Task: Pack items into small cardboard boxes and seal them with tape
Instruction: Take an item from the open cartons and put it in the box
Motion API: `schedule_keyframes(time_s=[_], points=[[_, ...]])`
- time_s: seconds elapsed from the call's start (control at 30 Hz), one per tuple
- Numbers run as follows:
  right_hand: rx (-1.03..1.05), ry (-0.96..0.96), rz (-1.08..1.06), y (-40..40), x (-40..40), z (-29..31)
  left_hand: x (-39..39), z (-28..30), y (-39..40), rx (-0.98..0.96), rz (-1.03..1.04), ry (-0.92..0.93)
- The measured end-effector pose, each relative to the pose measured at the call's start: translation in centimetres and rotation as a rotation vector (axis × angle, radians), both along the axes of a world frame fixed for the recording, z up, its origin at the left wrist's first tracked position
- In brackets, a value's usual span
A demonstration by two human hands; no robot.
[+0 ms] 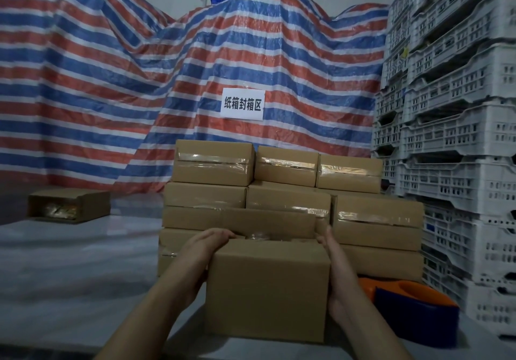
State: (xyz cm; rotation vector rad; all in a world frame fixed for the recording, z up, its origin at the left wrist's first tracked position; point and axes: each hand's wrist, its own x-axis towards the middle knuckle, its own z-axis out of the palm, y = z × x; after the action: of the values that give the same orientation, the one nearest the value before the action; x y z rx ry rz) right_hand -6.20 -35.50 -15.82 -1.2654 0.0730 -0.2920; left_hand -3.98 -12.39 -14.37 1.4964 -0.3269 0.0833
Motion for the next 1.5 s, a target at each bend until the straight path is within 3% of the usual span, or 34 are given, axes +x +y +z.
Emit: schedule_keyframes(time_s=[0.23,0.47,0.7,1.03,1.17,1.3,1.37,1.5], points=[[-0.05,-0.059,0.036,-0.3,-1.0,0.1,0.5,-0.3,-0.1,-0.106,-0.036,-0.001],[-0.093,-0.138,0.084,-0.5,-0.8,0.1,1.5,-0.9,-0.1,-0.243,-0.054,-0.119],[-0.135,-0.246,0.099,-0.6,-0.8,0.0,1.4,-1.4,-0.4,-0.095,0.092,-0.124],[-0.206,-0.205,0.052,-0.3,-1.0,-0.1,1.1,-0.7,0.5,0.109,0.078,-0.215],[-0.199,-0.198,0.038,-0.4,-0.7,-0.1,0.5,1.6,1.2,0.431,0.052,-0.274],[-0.188,-0.192,0.031,-0.2,-0.9,0.0,-1.0,5.0,0.0,1.115,0.23,-0.578],[-0.173,-0.189,0.038,-0.1,-1.1,0.1,-2.2,5.7,-1.8,1.19,0.179,-0.698],[-0.154,-0.173,0.053,-0.1,-1.2,0.4,-2.9,4.3,-4.4,1.348,0.033,-0.659]])
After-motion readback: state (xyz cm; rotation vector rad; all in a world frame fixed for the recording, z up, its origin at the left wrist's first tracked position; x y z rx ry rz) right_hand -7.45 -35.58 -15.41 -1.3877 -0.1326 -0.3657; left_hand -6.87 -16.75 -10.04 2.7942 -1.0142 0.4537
